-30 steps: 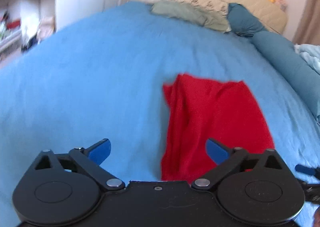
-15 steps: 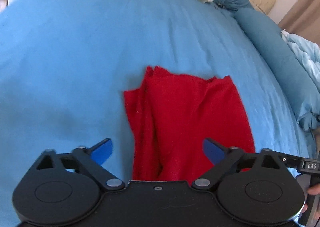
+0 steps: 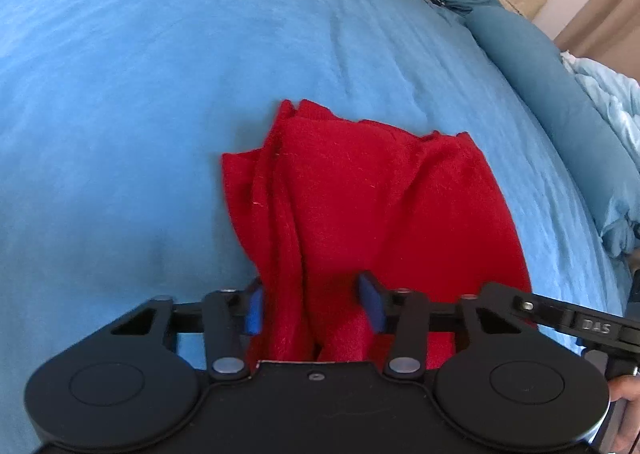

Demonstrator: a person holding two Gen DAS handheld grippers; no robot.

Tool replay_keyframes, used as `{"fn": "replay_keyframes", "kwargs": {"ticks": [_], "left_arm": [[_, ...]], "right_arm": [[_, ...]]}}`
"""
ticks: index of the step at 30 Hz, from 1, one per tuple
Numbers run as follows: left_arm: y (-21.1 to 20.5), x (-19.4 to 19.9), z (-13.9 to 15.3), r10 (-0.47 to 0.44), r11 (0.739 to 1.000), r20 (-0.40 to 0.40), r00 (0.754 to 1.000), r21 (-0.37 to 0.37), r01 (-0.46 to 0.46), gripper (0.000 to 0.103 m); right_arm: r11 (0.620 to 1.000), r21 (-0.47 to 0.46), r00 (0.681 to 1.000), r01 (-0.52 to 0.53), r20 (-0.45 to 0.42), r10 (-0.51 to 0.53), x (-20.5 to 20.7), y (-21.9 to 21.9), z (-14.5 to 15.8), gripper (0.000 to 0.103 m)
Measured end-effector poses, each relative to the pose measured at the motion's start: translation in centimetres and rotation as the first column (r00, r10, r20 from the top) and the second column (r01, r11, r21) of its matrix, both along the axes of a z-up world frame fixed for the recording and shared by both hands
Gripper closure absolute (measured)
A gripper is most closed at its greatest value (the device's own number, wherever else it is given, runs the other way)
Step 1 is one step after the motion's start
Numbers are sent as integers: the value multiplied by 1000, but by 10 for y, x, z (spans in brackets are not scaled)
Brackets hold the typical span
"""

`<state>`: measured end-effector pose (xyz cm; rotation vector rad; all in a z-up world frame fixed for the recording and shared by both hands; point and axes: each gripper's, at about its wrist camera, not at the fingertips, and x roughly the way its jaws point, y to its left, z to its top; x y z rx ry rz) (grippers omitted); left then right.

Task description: Fold small clothes

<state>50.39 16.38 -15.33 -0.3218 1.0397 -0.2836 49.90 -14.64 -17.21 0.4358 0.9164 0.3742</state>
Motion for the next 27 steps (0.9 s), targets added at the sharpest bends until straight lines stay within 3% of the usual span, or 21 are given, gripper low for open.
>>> {"fn": "replay_keyframes", "kwargs": {"ticks": [1, 4, 11, 15, 19, 22, 25, 27], "left_arm": [[-2, 0, 2, 9, 1000, 0, 1000, 4, -9, 67], [-9, -1, 9, 21, 1000, 11, 1000, 21, -22, 77], [-32, -33, 51, 9, 997, 58, 998, 73, -14, 83], [-59, -90, 77, -19, 997, 113, 993, 74, 11, 83], [-94, -157, 84, -61, 996, 151, 987, 73, 51, 83], [-119, -189, 69, -77, 996, 139, 987, 64, 68, 83], [-134, -196, 43, -66, 997, 83, 994, 49, 62, 83], [-142, -199, 29, -48, 994, 79, 996, 98, 40, 83]], "right_arm": [[1000, -1, 1000, 3, 7, -3, -1, 1, 0, 52], [999, 3, 999, 33, 32, -33, -6, 3, 7, 61], [999, 25, 994, 28, 103, -30, -34, -5, 46, 65], [999, 35, 990, 2, 137, -7, -84, -30, 76, 65], [1000, -9, 987, -7, 160, 9, -154, -63, 94, 65], [999, -39, 989, 11, 146, -5, -195, -85, 84, 65], [998, -32, 996, 50, 77, -47, -215, -103, 54, 65], [996, -30, 996, 85, 38, -83, -220, -112, 31, 64]]}}
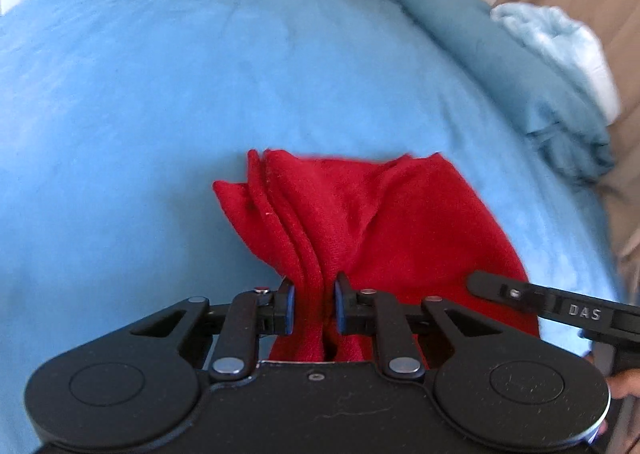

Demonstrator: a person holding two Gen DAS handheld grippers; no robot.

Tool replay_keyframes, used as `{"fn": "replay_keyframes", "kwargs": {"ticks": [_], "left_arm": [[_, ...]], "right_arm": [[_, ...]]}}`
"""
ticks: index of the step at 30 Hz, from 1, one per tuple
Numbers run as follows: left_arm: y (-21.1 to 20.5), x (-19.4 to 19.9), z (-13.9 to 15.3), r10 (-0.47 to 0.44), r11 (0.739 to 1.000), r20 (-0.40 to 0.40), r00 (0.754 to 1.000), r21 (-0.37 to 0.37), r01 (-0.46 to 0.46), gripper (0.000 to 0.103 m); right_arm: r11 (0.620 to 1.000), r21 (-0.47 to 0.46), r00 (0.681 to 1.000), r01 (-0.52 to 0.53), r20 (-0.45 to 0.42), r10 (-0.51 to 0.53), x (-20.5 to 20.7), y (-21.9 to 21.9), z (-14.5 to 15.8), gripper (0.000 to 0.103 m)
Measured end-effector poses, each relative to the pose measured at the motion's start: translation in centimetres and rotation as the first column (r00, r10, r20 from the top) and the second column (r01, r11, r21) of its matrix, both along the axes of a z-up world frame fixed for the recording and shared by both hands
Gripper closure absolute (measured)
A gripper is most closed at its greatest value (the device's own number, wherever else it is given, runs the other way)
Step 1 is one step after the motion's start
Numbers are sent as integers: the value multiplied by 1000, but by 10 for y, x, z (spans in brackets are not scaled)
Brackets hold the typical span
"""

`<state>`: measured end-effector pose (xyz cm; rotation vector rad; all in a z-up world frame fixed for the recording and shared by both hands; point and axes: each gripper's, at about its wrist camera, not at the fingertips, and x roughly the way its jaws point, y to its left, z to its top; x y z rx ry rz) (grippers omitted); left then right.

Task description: Fold small clothes

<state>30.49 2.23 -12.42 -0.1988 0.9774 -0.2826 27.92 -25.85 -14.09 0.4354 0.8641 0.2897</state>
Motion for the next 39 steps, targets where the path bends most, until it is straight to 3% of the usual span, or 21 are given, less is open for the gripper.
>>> {"fn": "replay_keyframes", "kwargs": {"ticks": [3, 6, 8, 10, 12, 17, 19, 23, 26, 30, 33, 35, 39], "left_arm": [[-1, 2, -6, 13, 1000, 5, 1000, 8, -13, 79], [-8, 0, 0, 11, 998, 43, 999, 69, -14, 63], [-12, -10, 7, 2, 992, 96, 995, 129, -15, 37], [-7, -20, 11, -4, 983, 147, 989, 182, -23, 19], [-6, -26, 7, -16, 975, 168, 986, 220, -22, 18], [-2, -27, -28, -38, 952, 129, 991, 306, -3, 16], [0, -27, -40, -37, 953, 122, 992, 303, -2, 13], [7, -25, -36, -1, 957, 123, 992, 288, -35, 10], [6, -34, -17, 4, 950, 160, 987, 307, -54, 12], [7, -60, 27, 17, 958, 223, 975, 275, -80, 12], [6, -86, 66, 31, 956, 291, 956, 270, -113, 11], [5, -108, 93, 41, 949, 345, 938, 281, -145, 0], [2, -143, 130, 63, 941, 406, 912, 281, -190, 0]], "right_arm": [[999, 35, 1000, 23, -11, -22, -2, -9, -18, 59], [1000, 3, 1000, 16, 1, -16, -2, -5, -18, 50], [999, -44, 1000, 4, 22, -3, -4, 2, -11, 36], [994, -110, 997, 3, 74, 5, -12, 1, -2, 9], [981, -193, 994, 11, 110, 11, -16, 1, 0, 4], [947, -320, 996, 2, 81, 26, -18, 0, -19, 4], [935, -354, 996, -6, 81, 37, -18, 7, -24, 4], [935, -354, 997, 1, 74, 27, -14, 5, -21, 4], [929, -369, 992, 21, 123, 27, -25, 6, -3, 4], [942, -333, 981, 38, 194, 29, -57, -1, 39, 3], [950, -305, 975, 74, 221, -5, -86, -6, 71, 0], [952, -286, 972, 106, 233, -38, -105, -8, 91, 0], [941, -291, 962, 172, 255, -97, -148, -13, 126, 0]]}}
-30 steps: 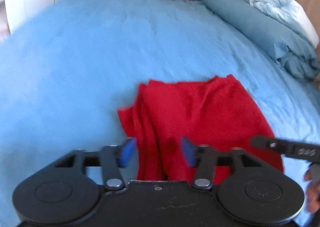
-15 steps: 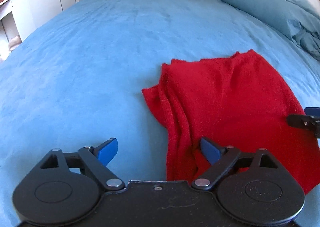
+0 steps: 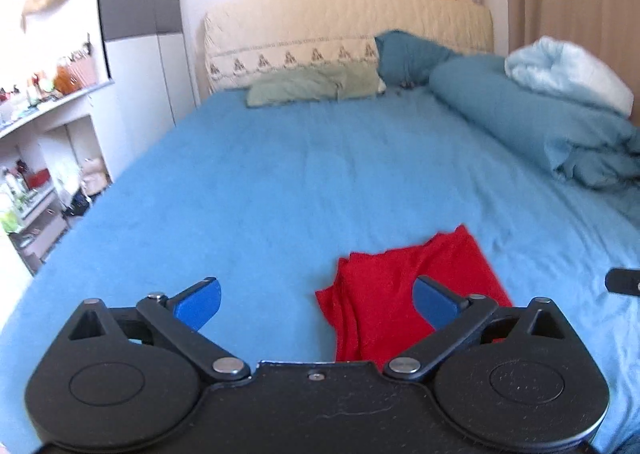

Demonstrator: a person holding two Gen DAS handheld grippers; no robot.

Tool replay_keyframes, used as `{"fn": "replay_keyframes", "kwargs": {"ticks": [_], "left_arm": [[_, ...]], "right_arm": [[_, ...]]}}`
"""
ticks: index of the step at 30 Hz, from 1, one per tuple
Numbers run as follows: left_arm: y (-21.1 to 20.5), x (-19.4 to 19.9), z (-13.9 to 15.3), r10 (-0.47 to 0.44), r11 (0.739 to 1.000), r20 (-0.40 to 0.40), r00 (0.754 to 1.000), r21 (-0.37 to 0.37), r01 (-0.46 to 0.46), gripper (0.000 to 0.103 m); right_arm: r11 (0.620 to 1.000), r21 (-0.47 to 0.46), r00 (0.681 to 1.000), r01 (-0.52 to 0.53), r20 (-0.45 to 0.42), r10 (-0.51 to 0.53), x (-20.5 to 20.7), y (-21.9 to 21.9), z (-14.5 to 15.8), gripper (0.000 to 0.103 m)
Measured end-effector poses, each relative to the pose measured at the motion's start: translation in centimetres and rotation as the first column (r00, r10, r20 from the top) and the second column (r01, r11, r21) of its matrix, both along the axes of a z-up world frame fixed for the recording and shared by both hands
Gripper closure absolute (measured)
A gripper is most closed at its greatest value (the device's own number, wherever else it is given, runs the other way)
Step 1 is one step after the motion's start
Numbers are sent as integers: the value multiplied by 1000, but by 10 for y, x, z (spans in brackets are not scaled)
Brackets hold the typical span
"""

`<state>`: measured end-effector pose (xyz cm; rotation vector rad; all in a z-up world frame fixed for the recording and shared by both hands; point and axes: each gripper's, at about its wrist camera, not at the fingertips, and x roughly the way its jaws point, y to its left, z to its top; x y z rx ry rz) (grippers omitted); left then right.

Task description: Fold small clothes

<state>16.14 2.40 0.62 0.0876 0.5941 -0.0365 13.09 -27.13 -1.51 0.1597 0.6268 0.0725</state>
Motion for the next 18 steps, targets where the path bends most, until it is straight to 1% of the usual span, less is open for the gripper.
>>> {"fn": "replay_keyframes", "kwargs": {"ticks": [5, 10, 14, 18], "left_arm": [[-4, -47, 27, 22, 1000, 10, 1000, -1, -22, 0], [-5, -85, 32, 45, 999, -8, 999, -17, -45, 0], [-5, -113, 28, 51, 999, -13, 999, 18, -51, 0], [0, -137, 16, 62, 998, -27, 998, 29, -61, 0]], "right_arm": [[997, -49, 998, 56, 4, -55, -51, 3, 34, 0], [994, -70, 996, 89, -22, -91, -95, 9, 56, 0], [993, -91, 995, 81, -49, -86, -124, 18, 57, 0], [987, -143, 994, 67, -75, -78, -142, 31, 44, 0]]}}
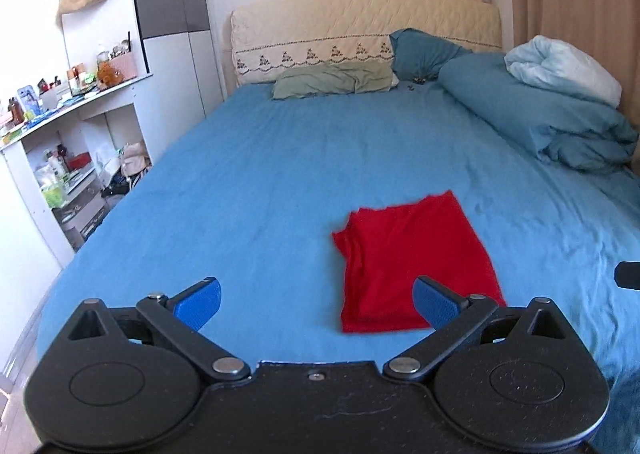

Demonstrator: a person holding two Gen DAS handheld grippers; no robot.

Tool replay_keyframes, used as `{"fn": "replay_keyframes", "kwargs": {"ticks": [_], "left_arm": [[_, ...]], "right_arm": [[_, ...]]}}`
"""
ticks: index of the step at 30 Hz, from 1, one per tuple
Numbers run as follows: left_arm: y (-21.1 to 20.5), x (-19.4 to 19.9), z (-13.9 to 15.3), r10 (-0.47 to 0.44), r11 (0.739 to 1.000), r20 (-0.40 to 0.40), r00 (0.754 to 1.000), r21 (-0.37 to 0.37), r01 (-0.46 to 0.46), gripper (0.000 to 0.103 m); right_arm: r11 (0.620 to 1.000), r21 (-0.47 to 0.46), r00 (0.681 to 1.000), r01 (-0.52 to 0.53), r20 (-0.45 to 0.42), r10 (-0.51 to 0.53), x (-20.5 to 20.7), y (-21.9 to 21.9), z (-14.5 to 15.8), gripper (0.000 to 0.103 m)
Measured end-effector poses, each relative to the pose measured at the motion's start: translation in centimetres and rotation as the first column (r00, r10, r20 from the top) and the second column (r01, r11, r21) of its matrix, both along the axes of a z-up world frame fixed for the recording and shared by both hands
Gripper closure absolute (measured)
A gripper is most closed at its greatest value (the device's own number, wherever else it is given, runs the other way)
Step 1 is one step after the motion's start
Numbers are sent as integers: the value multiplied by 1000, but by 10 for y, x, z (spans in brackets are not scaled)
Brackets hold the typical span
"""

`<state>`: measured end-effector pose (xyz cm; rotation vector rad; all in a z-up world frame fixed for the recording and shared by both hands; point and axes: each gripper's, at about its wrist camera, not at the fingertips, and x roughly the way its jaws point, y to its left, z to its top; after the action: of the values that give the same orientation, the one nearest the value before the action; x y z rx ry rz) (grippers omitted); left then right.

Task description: Fold small clothes

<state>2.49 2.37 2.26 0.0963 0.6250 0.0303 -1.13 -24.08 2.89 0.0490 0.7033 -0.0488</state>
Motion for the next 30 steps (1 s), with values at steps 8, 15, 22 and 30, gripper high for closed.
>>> {"fn": "replay_keyframes", "kwargs": {"ticks": [8, 15, 22, 30], "left_arm": [[-2, -22, -29, -34, 999, -61, 998, -18, 33, 0], [-5, -26, -30, -44, 999, -51, 998, -17, 43, 0], [-8, -31, -26, -41, 999, -25, 999, 8, 41, 0], [-9, -33, -26, -40, 999, -18, 999, 22, 41, 0]], "right_arm": [[1000, -11, 997, -13, -80, 12, -19, 18, -37, 0], [1000, -16, 997, -16, -76, 14, -23, 22, -34, 0], [1000, -21, 997, -16, -72, 14, -21, 20, -33, 0], [1000, -13, 998, -17, -65, 16, -22, 20, -32, 0]]}}
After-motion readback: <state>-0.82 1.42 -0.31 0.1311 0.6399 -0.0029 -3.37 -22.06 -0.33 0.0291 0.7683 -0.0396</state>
